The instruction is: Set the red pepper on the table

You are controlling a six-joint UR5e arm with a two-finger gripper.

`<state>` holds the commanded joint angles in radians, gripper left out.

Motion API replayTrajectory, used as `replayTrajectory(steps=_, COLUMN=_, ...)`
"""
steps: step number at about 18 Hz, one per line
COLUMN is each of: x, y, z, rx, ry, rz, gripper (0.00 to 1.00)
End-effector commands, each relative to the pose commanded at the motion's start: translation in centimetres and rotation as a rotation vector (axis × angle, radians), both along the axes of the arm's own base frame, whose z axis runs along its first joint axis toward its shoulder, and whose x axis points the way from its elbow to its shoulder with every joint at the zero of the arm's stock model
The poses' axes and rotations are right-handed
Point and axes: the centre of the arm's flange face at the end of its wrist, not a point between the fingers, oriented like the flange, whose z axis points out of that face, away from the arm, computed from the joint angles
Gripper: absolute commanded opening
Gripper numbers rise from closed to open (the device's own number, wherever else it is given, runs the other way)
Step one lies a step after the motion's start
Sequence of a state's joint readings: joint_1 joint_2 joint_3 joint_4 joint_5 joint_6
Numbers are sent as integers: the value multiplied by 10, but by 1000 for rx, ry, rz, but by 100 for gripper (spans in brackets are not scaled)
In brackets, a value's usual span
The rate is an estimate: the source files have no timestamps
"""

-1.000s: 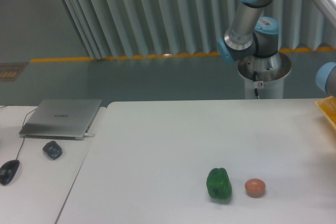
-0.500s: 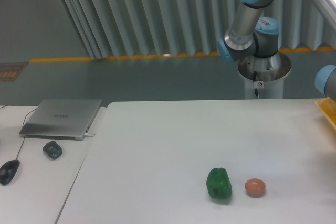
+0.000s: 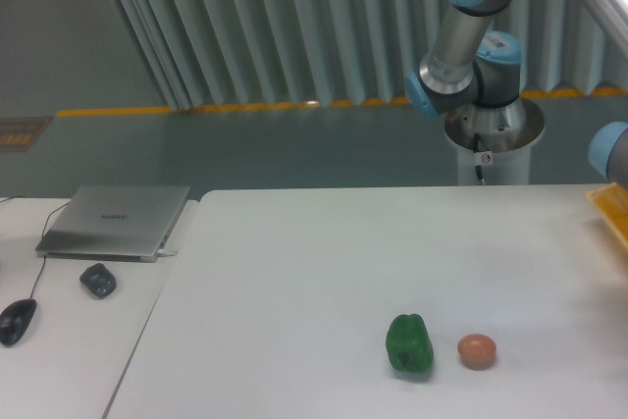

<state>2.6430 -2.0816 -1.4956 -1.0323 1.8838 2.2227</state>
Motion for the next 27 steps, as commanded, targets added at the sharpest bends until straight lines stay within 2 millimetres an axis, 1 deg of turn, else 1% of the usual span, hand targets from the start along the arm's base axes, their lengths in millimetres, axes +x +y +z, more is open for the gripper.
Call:
replayTrajectory(steps=1, x=0, y=-1, z=1, rx=2, ry=0, rz=3, gripper=61)
replayTrajectory(steps=4, x=-1, y=-4, z=12, rx=29, ry=-37, rz=10, gripper=60)
replayTrajectory(steps=6, x=-5, y=-8, z=24, rx=42, ry=-65, rz=19, gripper=59)
replayTrajectory(steps=8, x=-8, y=-11, z=26, rx=53, ry=-80, rz=25, gripper=59)
replayTrajectory(steps=10, x=-8, y=-12, z=35, rx=71, ry=-85, rz=30, gripper=59)
replayTrajectory(steps=12, x=-11, y=-18, z=45, rx=80, ry=-108, rz=40, gripper=59)
replayTrajectory(steps=16, x=-13, y=-20, z=68, rx=152, ry=-172, rz=56, gripper=59)
replayTrajectory(steps=17, x=-14, y=-22, z=70, rx=167, ry=-184, rz=66, gripper=59)
replayTrajectory(steps=20, x=-8, y=-17, z=82, rx=236, ry=-219, rz=152, gripper=59)
replayTrajectory(steps=22, x=-6, y=-13, z=95, rx=264, ry=-260, rz=173, gripper=59)
replayTrajectory(steps=23, x=-2, y=-13, z=103, rx=267, ry=-267, rz=178, gripper=59)
replayTrajectory(steps=25, x=6, y=-7, z=108, rx=282, ry=-265, rz=243, gripper=59)
replayTrajectory(steps=27, x=19, y=7, z=108, rx=323, ry=-289, rz=313, gripper=59)
